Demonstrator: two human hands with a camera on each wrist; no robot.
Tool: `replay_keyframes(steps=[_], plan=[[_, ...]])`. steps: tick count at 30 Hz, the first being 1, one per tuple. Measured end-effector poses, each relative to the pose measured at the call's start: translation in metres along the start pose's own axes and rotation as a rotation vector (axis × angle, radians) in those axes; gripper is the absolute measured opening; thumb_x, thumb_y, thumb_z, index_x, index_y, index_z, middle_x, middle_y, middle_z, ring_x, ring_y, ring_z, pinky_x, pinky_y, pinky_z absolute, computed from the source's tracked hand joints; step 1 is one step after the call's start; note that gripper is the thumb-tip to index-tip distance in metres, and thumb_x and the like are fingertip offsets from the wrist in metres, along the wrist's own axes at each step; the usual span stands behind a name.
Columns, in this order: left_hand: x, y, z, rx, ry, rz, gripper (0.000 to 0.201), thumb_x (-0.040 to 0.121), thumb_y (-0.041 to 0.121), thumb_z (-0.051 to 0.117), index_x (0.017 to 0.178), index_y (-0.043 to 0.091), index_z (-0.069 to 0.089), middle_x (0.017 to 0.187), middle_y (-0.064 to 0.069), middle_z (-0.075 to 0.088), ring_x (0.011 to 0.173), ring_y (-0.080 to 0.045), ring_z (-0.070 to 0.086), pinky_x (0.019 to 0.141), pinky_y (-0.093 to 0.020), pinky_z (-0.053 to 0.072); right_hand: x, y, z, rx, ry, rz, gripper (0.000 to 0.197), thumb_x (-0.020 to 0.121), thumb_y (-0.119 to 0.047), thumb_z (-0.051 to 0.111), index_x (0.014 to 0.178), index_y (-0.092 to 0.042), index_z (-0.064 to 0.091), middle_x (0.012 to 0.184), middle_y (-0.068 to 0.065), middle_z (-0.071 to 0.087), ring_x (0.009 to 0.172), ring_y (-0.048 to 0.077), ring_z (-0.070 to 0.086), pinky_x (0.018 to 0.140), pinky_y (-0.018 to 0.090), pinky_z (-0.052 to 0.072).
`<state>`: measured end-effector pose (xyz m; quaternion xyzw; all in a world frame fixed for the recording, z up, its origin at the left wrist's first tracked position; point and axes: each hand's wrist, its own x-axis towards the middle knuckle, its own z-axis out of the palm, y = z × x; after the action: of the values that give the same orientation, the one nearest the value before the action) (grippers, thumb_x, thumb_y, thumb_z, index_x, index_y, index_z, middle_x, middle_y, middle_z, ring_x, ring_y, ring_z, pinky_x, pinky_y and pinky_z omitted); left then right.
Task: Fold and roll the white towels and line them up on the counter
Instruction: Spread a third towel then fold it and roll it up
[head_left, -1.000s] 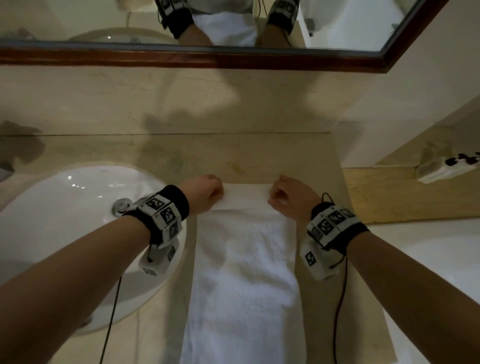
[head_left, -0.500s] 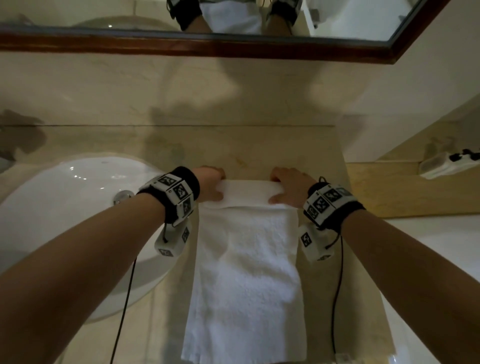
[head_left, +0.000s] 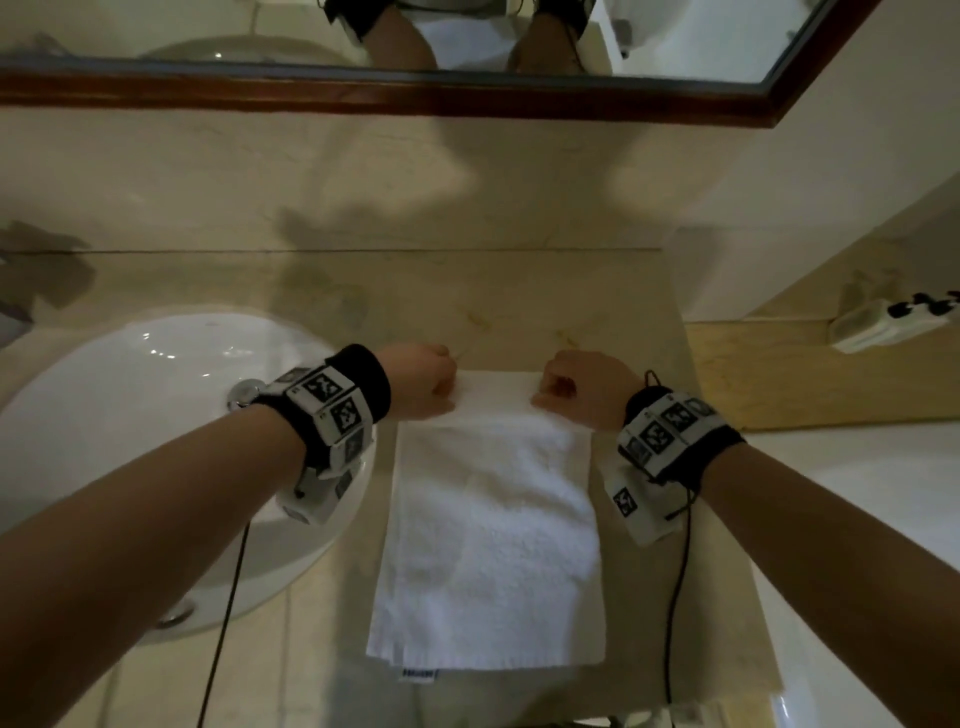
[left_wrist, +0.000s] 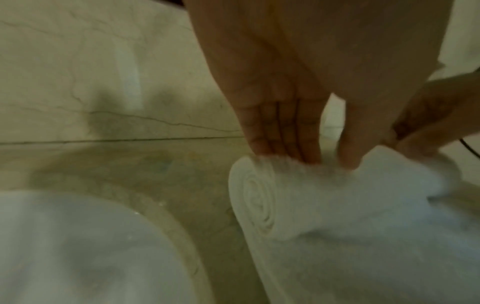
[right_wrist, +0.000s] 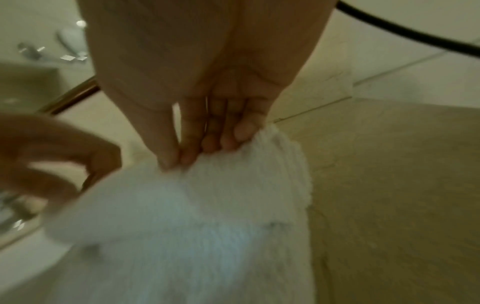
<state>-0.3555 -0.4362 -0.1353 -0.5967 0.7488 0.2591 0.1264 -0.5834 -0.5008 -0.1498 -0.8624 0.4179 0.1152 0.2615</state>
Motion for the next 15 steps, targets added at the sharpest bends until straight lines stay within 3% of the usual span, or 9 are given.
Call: replay_keyframes(steps=[2,3,6,8,11,15], plan=[[0.004,-0.003,-0.003,-0.049,-0.023,-0.030,0.022,0.090,0.027,0.057,0.106,0.011,0.056,0.118,-0.008,0.052,0.099,-0.026,0.054,0.083,-0.030,0.043,0.003,0.005,-0.007,0.105,0.003,0.043,0.025,0.082,-0.039,0.067,0.095,-0.022,0.054,0.094,-0.005,0.050,0.087,0.016,0.049,0.077,0.026,0.039],[0.006,-0.003,-0.002,-0.064,-0.018,-0.046,0.025,0.088,0.025,0.060,0.108,0.010,0.054,0.120,-0.008,0.050,0.098,-0.027,0.052,0.081,-0.028,0.041,0.006,0.008,-0.008,0.107,0.009,0.067,0.036,0.079,-0.041,0.069,0.106,-0.022,0.055,0.102,-0.003,0.050,0.093,0.016,0.048,0.082,0.028,0.040],[0.009,-0.004,0.004,0.002,-0.031,-0.076,0.048,0.084,0.034,0.062,0.126,0.015,0.047,0.128,-0.007,0.042,0.115,-0.026,0.044,0.094,-0.034,0.041,0.008,0.012,-0.001,0.047,-0.127,0.138,0.058,0.081,-0.050,0.063,0.128,-0.021,0.048,0.123,0.000,0.051,0.113,0.022,0.046,0.098,0.037,0.041],[0.009,-0.006,0.011,0.049,-0.043,-0.069,0.055,0.085,0.038,0.060,0.134,0.019,0.043,0.132,-0.006,0.038,0.121,-0.027,0.041,0.101,-0.040,0.041,0.005,0.010,0.009,0.101,-0.175,0.138,0.055,0.084,-0.048,0.061,0.128,-0.019,0.046,0.124,0.001,0.053,0.110,0.022,0.052,0.096,0.036,0.043],[0.007,-0.007,0.015,-0.005,-0.064,-0.051,0.056,0.086,0.038,0.060,0.135,0.017,0.042,0.133,-0.005,0.042,0.117,-0.025,0.047,0.099,-0.037,0.044,-0.002,0.004,0.018,-0.048,-0.100,0.053,0.051,0.085,-0.046,0.060,0.122,-0.014,0.046,0.119,0.003,0.053,0.105,0.022,0.053,0.092,0.033,0.040],[0.007,-0.008,0.011,0.013,0.101,-0.032,0.049,0.084,0.034,0.062,0.126,0.014,0.046,0.128,-0.006,0.050,0.115,-0.025,0.048,0.094,-0.033,0.042,-0.005,0.000,0.013,-0.203,0.086,-0.016,0.051,0.086,-0.043,0.060,0.122,-0.010,0.045,0.123,0.006,0.051,0.112,0.025,0.050,0.096,0.037,0.035]])
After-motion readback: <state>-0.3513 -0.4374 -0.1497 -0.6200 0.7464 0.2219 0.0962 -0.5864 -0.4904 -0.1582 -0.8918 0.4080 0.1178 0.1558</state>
